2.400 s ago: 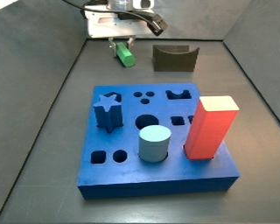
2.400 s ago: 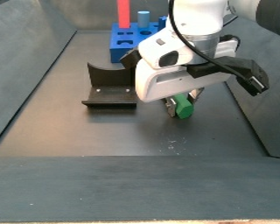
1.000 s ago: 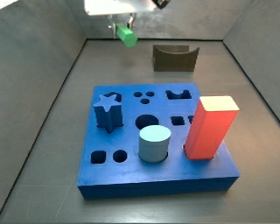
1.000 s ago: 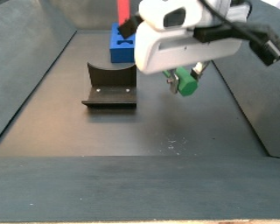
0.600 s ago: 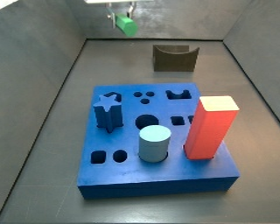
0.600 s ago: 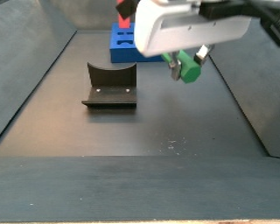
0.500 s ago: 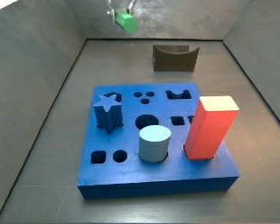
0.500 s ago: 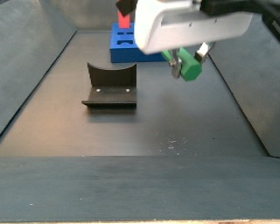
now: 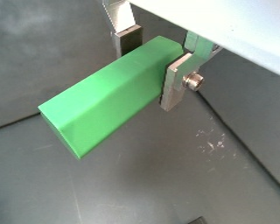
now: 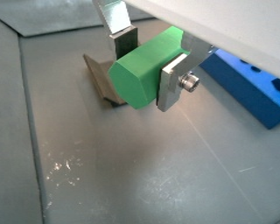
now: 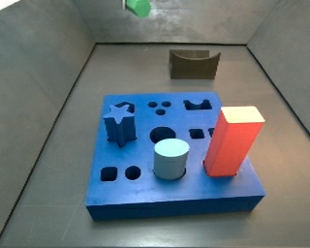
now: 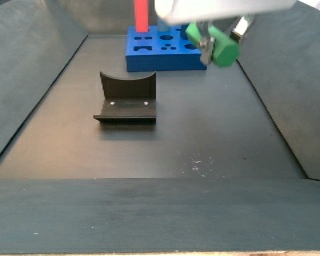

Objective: Pick up the hexagon object. Move up. Place the hexagon object on the fixture. Regrasp the hexagon object. Move to above the board. Insert the hexagon object.
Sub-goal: Place the hexagon object on the fixture.

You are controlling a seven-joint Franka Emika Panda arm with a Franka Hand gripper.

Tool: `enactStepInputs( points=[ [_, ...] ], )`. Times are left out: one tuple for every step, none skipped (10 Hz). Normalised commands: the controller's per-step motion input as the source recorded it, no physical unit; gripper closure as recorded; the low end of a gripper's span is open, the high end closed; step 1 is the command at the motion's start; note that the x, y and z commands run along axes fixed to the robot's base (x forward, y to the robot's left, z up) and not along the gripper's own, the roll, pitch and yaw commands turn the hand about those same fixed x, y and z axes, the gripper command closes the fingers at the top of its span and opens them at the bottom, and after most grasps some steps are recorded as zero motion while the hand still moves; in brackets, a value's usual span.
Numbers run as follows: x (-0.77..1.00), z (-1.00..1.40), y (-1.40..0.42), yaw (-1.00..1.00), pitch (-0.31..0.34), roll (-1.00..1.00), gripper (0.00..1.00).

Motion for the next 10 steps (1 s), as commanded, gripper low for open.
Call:
enactStepInputs(
  points=[
    [0.00, 0.28, 0.00, 0.03, 0.106, 0.09, 1.00],
    [0.94, 0.14, -1.00, -1.00, -0.260, 0.00, 1.00],
    [0.94, 0.10, -1.00, -1.00, -0.261, 0.00, 1.00],
    [1.00, 0.05, -0.95, -1.00, -0.287, -0.02, 1.00],
    [1.00, 0.03, -0.84, -1.00, -0.314, -0.04, 1.00],
    [1.00, 0.01, -0.69, -0.75, -0.255, -0.05, 1.00],
    [1.00, 0.00, -0.57, -0.58, -0.209, -0.05, 1.00],
    [0.99, -0.02, -0.33, -0.29, -0.105, -0.06, 1.00],
    [0.92, -0.02, -0.26, -0.22, -0.076, -0.06, 1.00],
    [0.78, -0.03, -0.13, -0.14, -0.045, -0.06, 1.00]
  ],
)
